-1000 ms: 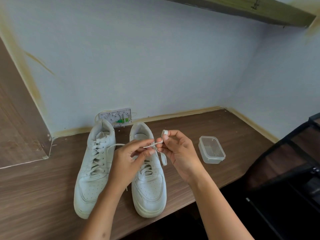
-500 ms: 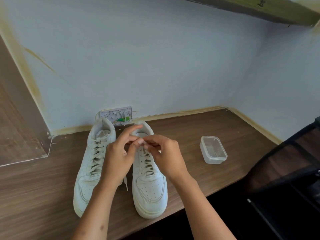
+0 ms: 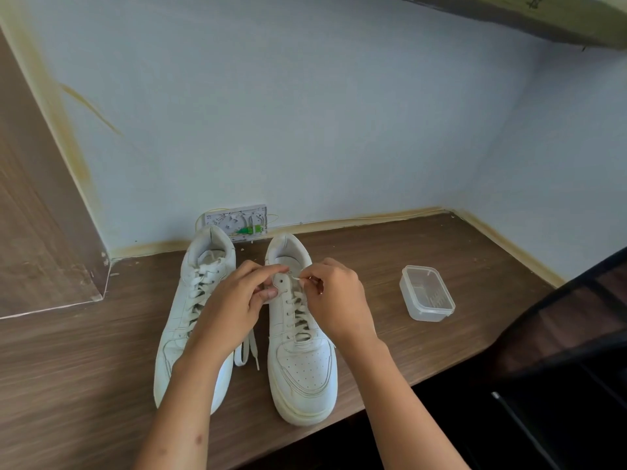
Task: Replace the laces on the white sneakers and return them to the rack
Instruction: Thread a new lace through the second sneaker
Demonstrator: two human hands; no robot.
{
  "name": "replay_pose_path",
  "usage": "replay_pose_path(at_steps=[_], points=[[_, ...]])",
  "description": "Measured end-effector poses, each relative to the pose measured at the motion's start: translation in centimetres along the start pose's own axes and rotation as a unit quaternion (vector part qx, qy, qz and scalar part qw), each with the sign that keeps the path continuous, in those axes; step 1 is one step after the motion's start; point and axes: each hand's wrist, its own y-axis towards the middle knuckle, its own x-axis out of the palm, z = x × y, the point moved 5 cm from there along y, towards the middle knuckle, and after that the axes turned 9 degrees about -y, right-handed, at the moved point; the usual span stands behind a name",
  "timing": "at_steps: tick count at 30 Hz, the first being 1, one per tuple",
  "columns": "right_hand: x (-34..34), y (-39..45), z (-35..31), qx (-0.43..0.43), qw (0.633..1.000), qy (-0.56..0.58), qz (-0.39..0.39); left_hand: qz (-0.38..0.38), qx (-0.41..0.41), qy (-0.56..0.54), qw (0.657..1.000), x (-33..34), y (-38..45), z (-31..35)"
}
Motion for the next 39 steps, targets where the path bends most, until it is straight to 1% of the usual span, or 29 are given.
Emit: replay_pose_path(at_steps=[3,5,7,9,11,13,17,19,21,23,27,30,32,35,36,37,39], points=[[0.4,0.0,-0.5,-0.016,1.000,0.002,0.007,-0.004,-0.001,-0.004,1.000,0.1,0.0,-0.1],[1.0,0.1,-0.4,-0.004,1.000,0.025,0.011,-0.007,-0.006,-0.011,1.000,0.2,0.0,-0.1],[1.5,0.2,0.2,0.041,0.996,0.075,0.015,-0.005,-0.012,-0.020,1.000,0.2,0.0,-0.3],[2.0,0.2,0.9,0.104,0.985,0.141,0.007,-0.002,-0.013,-0.024,1.000,0.2,0.1,-0.3],[2.6,0.0,1.1,0.165,0.965,0.205,-0.019,0.000,-0.015,-0.030,0.999,0.1,0.1,-0.4],[3.2,-0.1,1.3,0.199,0.948,0.243,-0.052,0.004,-0.016,-0.035,0.999,0.0,0.1,-0.5],[4.1,0.4,2.0,0.208,0.939,0.257,-0.090,0.014,-0.017,-0.035,0.999,-0.1,0.0,-0.6],[4.8,0.6,2.2,0.227,0.926,0.280,-0.110,0.018,-0.017,-0.035,0.999,-0.2,0.0,-0.6],[5.6,0.6,2.2,0.250,0.908,0.302,-0.147,0.021,-0.015,-0.038,0.999,-0.2,0.0,-0.6],[6.5,1.0,2.3,0.239,0.904,0.309,-0.172,0.026,-0.016,-0.037,0.999,-0.2,-0.1,-0.6],[5.8,1.1,2.4,0.205,0.918,0.307,-0.147,0.037,-0.032,-0.069,0.996,-0.4,-0.1,-0.8],[4.6,0.9,2.0,0.143,0.936,0.283,-0.150,0.068,-0.052,-0.094,0.992,-0.6,-0.2,-0.7],[3.6,0.5,1.7,0.119,0.950,0.253,-0.136,0.099,-0.037,-0.062,0.992,-0.5,-0.4,-0.1],[1.5,-1.3,1.8,0.149,0.975,0.135,-0.095,0.125,-0.022,0.005,0.992,-0.3,-0.6,0.6],[1.0,-2.2,1.6,0.160,0.978,0.086,-0.099,0.131,-0.021,0.030,0.991,-0.3,-0.6,0.7],[1.0,-3.0,1.5,0.173,0.975,0.047,-0.128,0.140,-0.020,0.055,0.988,-0.3,-0.6,0.8],[1.6,-4.6,1.3,0.203,0.954,0.004,-0.220,0.181,-0.020,0.085,0.980,-0.7,-0.8,1.3]])
